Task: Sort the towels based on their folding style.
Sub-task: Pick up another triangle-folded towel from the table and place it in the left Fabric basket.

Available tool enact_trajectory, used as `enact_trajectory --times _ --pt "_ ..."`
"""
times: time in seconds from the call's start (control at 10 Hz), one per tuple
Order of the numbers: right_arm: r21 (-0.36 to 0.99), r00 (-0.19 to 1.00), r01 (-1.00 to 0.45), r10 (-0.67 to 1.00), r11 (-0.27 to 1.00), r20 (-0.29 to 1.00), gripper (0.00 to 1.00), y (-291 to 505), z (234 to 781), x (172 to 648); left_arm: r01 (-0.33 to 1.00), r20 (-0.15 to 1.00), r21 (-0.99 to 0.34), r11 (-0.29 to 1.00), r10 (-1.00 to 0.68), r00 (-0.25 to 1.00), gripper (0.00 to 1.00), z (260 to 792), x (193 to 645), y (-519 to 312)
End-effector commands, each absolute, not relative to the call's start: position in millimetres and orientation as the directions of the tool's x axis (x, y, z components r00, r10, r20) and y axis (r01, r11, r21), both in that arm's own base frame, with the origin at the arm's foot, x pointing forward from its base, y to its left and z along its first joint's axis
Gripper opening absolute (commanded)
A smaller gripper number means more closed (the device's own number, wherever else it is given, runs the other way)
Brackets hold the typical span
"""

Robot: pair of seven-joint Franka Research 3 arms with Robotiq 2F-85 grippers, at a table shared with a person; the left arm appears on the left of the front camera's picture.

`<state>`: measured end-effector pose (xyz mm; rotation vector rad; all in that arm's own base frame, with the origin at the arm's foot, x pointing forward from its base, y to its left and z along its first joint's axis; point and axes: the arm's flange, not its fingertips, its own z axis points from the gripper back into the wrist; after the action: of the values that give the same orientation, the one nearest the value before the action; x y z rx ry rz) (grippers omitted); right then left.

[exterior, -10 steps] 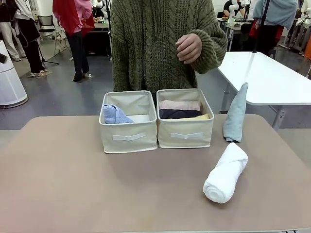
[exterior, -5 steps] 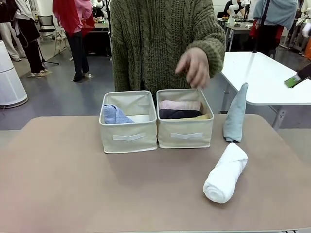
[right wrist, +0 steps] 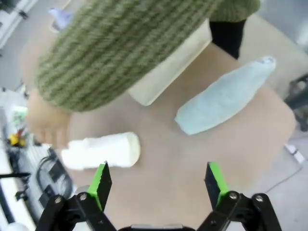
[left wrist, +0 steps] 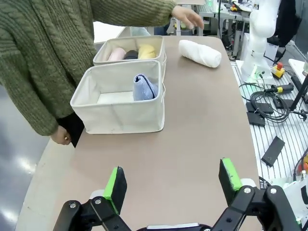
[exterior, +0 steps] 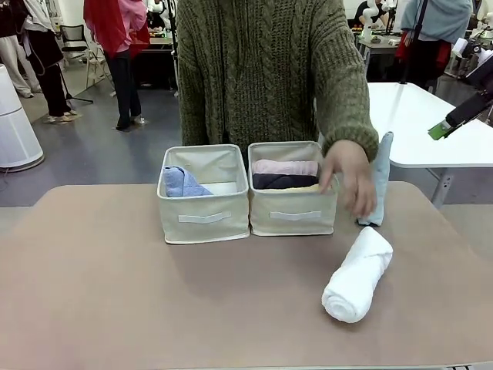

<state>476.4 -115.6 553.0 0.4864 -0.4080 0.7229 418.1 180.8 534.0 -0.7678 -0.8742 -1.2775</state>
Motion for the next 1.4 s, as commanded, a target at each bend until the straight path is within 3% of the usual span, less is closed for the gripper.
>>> enact_trajectory --times 0.0,0.2,0.6,0.7,1.3 --pt "0.375 0.672 -0.726 0.478 0.577 0.566 1.0 -222 592 381 0.99 0.885 0.01 0.139 -0.463 0.056 1.0 537 417 181" --pt "0.333 0.653 -0.711 0.405 0.619 0.64 1.0 -255 612 335 0.99 0.885 0.01 0.139 -0.463 0.056 1.0 537 417 181" --pt "0.326 0.657 -0.71 0.42 0.624 0.627 1.0 -244 604 342 0.99 0.885 0.01 0.139 -0.463 0.056 1.0 537 417 181" --pt "0.329 0.654 -0.706 0.399 0.627 0.643 1.0 -265 618 315 0.99 0.885 0.01 0.139 -0.463 0.056 1.0 537 417 181" --pt "0.329 0.654 -0.706 0.399 0.627 0.643 1.0 -265 618 315 0.99 0.885 0.01 0.139 -0.463 0.056 1.0 537 417 181"
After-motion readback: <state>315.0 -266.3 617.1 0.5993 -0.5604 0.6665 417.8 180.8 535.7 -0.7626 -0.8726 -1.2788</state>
